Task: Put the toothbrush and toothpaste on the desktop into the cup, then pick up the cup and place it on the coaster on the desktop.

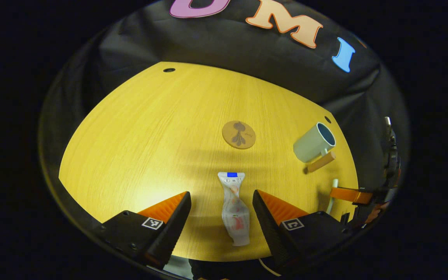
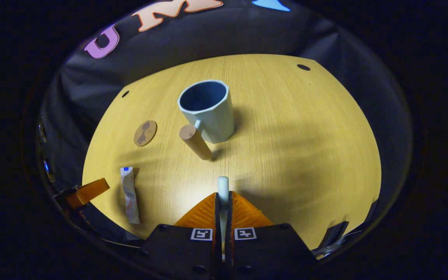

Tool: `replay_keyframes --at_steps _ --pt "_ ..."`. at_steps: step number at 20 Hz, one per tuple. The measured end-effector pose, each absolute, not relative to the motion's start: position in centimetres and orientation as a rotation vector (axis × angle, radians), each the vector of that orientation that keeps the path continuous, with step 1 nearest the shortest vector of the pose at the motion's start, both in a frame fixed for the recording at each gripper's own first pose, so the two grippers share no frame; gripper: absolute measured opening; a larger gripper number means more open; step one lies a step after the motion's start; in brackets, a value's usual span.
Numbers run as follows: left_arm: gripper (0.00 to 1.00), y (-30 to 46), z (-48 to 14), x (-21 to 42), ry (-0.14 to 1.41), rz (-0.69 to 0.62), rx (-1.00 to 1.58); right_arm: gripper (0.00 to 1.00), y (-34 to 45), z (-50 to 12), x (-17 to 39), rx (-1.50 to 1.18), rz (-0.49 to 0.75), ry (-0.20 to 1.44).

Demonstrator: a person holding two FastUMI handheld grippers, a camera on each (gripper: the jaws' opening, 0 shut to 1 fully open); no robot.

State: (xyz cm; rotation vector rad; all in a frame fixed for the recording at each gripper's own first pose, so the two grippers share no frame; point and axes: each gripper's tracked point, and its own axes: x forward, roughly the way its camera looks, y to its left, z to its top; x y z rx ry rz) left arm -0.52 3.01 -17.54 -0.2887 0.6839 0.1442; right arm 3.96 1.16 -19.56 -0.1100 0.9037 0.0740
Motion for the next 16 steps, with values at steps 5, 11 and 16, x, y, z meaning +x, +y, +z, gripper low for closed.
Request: replay_keyframes --at_steps 5,11,16 --pt "0.94 1.9 -19.6 0.4 0.800 0.135 -0.262 0.06 -1.8 -16.5 3.0 -0.126 0.021 0.815" --pt "0.82 2.2 -21.3 1.6 0.936 0.171 -0.218 0.06 -2.6 -14.7 2.2 -0.121 0.036 0.751" --pt "0.64 1.5 -22.5 2.7 1.006 0.169 -0.219 0.06 -5.6 -13.7 2.5 -0.149 0.016 0.727"
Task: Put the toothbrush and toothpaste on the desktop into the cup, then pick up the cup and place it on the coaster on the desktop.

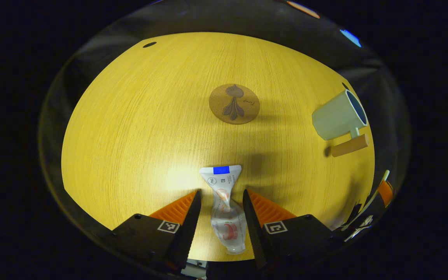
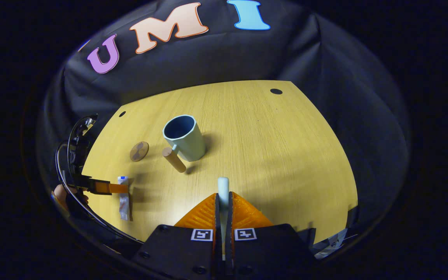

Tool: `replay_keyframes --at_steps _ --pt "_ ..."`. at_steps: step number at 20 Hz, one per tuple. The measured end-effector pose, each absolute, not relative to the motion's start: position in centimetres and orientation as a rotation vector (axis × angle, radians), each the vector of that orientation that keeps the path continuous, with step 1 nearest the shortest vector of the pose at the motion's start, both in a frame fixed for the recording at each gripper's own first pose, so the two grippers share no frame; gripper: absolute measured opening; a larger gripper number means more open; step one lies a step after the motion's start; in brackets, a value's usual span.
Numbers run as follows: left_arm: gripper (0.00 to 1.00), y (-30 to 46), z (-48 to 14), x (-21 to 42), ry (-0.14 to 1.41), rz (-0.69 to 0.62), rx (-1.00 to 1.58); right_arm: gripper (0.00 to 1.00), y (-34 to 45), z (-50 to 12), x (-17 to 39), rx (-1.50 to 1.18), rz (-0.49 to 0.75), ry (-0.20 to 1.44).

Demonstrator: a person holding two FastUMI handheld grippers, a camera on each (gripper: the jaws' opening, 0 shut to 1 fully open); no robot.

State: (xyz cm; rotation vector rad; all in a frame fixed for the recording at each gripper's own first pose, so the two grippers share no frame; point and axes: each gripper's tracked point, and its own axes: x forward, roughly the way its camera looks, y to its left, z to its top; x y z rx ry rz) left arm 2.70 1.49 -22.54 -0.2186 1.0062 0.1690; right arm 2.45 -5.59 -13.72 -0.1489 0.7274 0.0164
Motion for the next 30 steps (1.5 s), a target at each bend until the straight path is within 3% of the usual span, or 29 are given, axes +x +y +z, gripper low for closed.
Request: replay_keyframes --at_steps 3,6,7,10,14,17,20,24,30 --pt "0.50 1.3 -22.9 3.1 1.033 0.182 -0.193 0.06 -7.0 -13.0 3.0 -0.168 0.001 0.706" --pt "0.42 2.0 -22.8 3.1 1.049 0.207 -0.156 0.06 -7.0 -12.5 3.3 -0.135 0.004 0.698" --pt "0.32 2.5 -22.7 3.1 1.049 0.213 -0.137 0.06 -7.0 -12.3 3.4 -0.127 0.007 0.694" --pt "0.20 2.4 -22.7 3.1 1.051 0.213 -0.120 0.06 -7.0 -12.0 3.7 -0.127 0.017 0.691" --pt "0.17 2.5 -22.7 3.0 1.047 0.226 -0.069 0.06 -6.6 -12.0 4.1 -0.138 0.045 0.693" --pt "0.08 2.4 -22.4 3.1 1.016 0.200 -0.084 0.06 -5.7 -11.7 4.5 -0.115 0.074 0.688" --pt "0.04 2.0 -22.7 3.1 0.953 0.192 -0.204 0.06 -5.1 -11.4 5.1 -0.085 0.096 0.677" --pt "0.04 1.6 -21.3 3.8 0.787 0.217 -0.377 0.06 -3.4 -9.7 6.3 0.030 0.160 0.628" --pt "0.04 1.4 -16.2 3.0 0.600 0.220 -0.380 0.06 -0.1 -6.0 8.6 0.203 0.321 0.536"
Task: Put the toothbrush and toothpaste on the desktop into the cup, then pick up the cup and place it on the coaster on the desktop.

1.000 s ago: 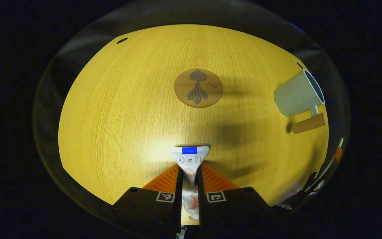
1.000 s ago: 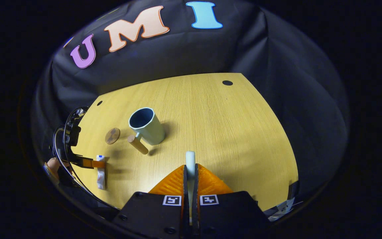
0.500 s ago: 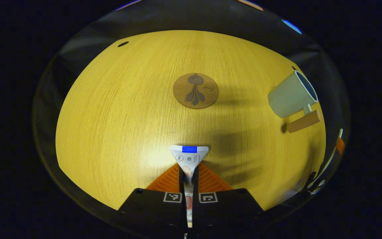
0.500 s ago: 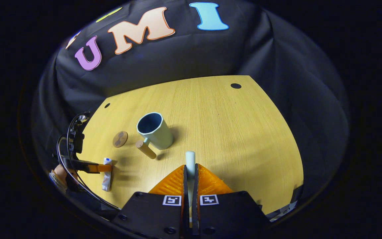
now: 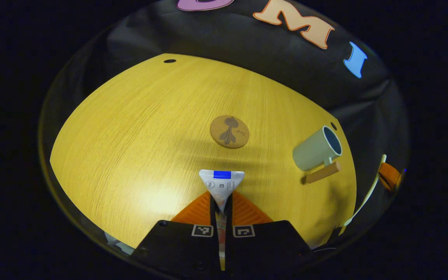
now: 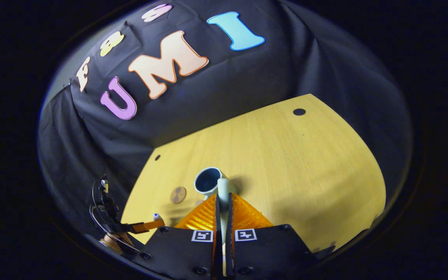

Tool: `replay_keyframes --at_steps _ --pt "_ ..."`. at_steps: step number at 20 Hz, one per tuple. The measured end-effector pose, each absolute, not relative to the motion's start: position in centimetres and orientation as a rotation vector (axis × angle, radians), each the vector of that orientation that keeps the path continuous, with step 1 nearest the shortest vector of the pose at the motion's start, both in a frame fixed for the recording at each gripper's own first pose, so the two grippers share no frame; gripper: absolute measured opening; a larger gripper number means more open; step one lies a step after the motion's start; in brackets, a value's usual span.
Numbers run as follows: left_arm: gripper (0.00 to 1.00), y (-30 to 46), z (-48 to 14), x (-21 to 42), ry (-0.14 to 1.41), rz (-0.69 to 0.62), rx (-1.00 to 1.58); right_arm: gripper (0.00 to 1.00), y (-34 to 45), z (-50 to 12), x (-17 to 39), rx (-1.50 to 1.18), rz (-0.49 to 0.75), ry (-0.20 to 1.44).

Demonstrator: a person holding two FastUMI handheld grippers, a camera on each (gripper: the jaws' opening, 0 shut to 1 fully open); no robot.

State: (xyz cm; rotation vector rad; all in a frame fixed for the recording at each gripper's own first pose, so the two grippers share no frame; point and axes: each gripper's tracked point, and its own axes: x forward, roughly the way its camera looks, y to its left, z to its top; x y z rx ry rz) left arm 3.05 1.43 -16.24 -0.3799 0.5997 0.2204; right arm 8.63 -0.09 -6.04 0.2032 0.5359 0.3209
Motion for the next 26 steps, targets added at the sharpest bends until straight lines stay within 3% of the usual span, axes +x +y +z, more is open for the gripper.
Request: replay_keyframes --at_steps 7,16,19,26 --pt "0.04 -0.7 -6.0 3.1 0.284 0.167 -0.342 0.05 3.8 0.0 13.4 0.321 0.485 0.340" --pt "0.04 -3.9 0.3 6.9 0.055 0.079 -0.347 0.06 5.5 2.6 20.1 0.385 0.496 0.164" --pt "0.03 -5.0 2.0 8.2 0.003 0.047 -0.322 0.06 5.9 -0.7 22.5 0.286 0.455 0.151" --pt "0.03 -7.0 4.3 9.7 -0.053 -0.004 -0.279 0.08 7.5 -5.9 21.7 0.154 0.471 0.200"
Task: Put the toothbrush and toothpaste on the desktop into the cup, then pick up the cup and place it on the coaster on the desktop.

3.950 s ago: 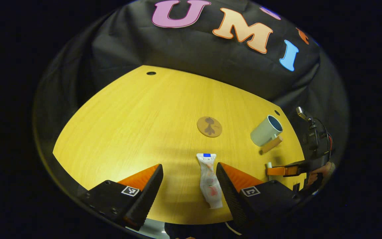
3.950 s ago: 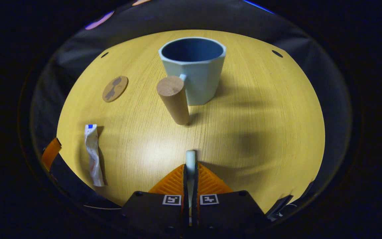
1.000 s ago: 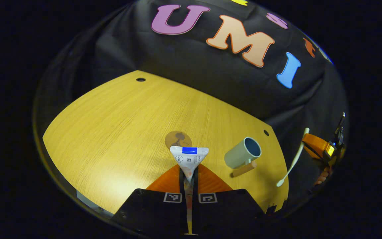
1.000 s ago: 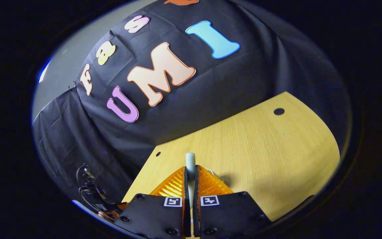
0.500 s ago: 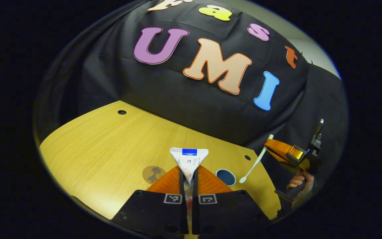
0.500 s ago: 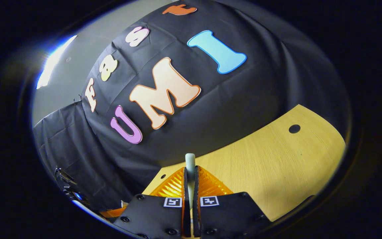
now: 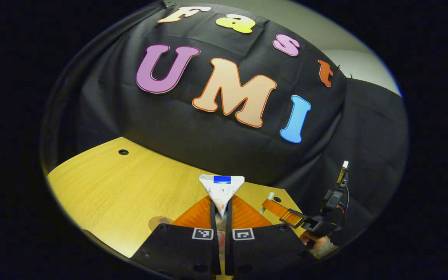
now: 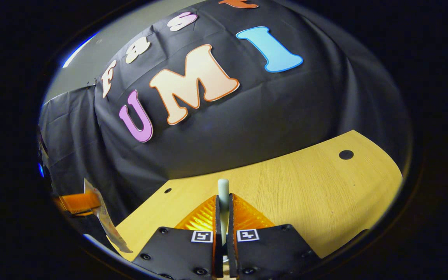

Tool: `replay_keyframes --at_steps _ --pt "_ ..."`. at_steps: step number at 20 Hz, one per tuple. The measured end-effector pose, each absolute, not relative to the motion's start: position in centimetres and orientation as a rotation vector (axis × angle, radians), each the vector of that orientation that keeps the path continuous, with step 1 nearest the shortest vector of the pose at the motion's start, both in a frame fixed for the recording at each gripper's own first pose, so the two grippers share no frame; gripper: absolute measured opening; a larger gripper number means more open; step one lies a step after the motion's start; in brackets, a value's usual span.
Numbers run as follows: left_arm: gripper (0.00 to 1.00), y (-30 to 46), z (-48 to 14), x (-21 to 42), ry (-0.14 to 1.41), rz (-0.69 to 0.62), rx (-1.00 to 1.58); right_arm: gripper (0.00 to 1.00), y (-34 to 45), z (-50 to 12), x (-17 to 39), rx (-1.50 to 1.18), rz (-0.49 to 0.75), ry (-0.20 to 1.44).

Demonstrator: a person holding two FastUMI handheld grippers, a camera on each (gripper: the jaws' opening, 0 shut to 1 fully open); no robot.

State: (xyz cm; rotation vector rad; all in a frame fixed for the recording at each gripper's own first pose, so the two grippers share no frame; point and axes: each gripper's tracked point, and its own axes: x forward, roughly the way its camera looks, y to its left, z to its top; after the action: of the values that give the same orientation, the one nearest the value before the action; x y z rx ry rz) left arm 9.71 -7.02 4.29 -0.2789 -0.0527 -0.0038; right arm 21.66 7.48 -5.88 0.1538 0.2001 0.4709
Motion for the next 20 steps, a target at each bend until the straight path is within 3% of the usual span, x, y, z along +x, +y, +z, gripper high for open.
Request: replay_keyframes --at_steps 5,8,10,11,20 --pt "0.03 -7.8 5.3 10.1 -0.071 -0.030 -0.249 0.13 7.8 -8.7 20.2 0.129 0.496 0.266" --pt "0.03 -8.4 5.1 10.6 -0.062 -0.047 -0.276 0.25 7.5 -8.3 18.9 0.248 0.504 0.304" --pt "0.03 -8.8 4.8 11.2 -0.052 -0.061 -0.291 1.00 5.7 -6.3 18.4 0.356 0.455 0.273" --pt "0.03 -9.0 4.9 11.4 -0.053 -0.068 -0.298 0.96 4.6 -5.9 18.5 0.388 0.426 0.267" --pt "0.04 -13.9 4.4 16.1 -0.070 -0.189 -0.275 0.97 -7.4 -3.9 17.5 0.410 0.174 0.186"
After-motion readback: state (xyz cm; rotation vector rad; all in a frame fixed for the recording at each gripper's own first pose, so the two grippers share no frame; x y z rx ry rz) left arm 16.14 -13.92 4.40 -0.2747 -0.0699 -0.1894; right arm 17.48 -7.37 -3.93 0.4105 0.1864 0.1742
